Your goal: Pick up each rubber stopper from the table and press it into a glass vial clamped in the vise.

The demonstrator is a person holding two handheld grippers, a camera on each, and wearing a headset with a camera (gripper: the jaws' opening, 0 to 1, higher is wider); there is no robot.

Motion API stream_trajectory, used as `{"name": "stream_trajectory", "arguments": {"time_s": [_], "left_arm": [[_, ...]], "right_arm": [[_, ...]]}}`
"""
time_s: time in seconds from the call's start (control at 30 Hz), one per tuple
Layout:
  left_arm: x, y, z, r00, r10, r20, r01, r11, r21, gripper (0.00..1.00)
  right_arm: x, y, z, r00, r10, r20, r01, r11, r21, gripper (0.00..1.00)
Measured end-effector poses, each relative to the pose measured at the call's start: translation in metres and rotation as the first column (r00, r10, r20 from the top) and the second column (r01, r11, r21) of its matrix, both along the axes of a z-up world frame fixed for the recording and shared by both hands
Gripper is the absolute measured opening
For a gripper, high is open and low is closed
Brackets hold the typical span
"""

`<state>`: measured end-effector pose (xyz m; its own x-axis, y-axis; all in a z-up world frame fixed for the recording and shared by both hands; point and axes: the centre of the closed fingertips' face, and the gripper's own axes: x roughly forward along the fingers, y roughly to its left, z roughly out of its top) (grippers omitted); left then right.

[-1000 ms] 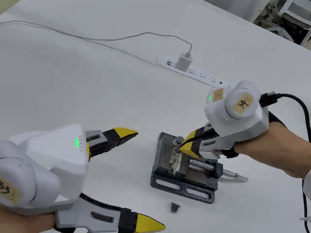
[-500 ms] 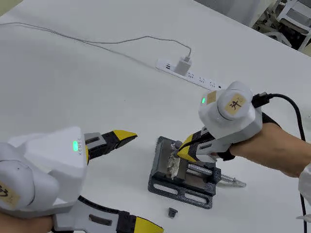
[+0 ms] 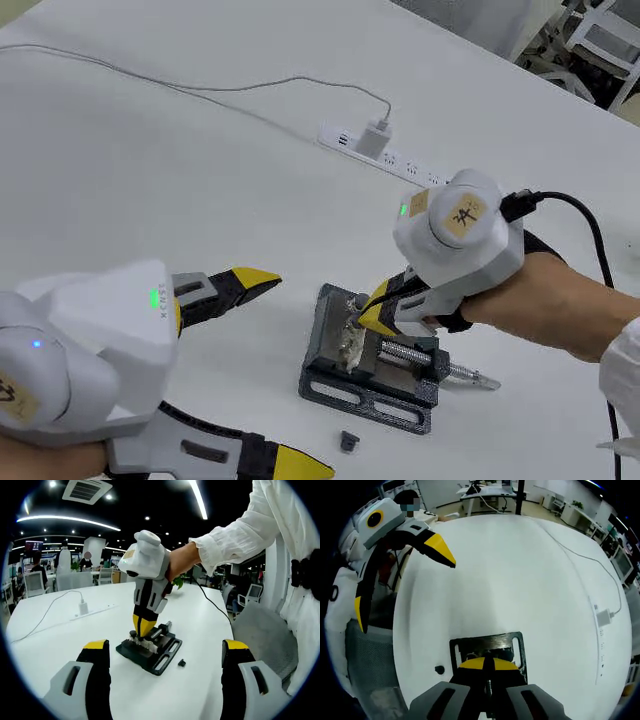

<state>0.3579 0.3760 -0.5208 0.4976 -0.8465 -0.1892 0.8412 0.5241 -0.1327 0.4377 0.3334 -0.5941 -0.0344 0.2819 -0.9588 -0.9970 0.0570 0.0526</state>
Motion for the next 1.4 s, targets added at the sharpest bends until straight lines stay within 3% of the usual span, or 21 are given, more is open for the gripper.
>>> {"name": "stream_trajectory", "arguments": {"time_s": [0.53,1.1,1.4], "left_arm": [[0.0029,0.0008,0.0008,1.000,0.005,0.004,-0.005,1.000,-0.003,0.91],[0.0035,0.0055,-0.0039,1.000,0.017,-0.001,-0.017,1.000,0.010,0.92],[-0.0010,0.0002,-0.0054,1.000,-0.002,-0.006,0.002,1.000,0.028,0.93]], "right_arm": [[0.0002,-0.0001,-0.0019,0.999,-0.012,-0.039,0.011,0.999,-0.031,0.00],[-0.0007,0.0004,-0.0043,0.999,0.031,-0.028,-0.032,0.997,-0.064,0.00],[-0.0014,-0.0002,-0.0035,0.999,0.052,0.009,-0.051,0.996,-0.076,0.00]]}}
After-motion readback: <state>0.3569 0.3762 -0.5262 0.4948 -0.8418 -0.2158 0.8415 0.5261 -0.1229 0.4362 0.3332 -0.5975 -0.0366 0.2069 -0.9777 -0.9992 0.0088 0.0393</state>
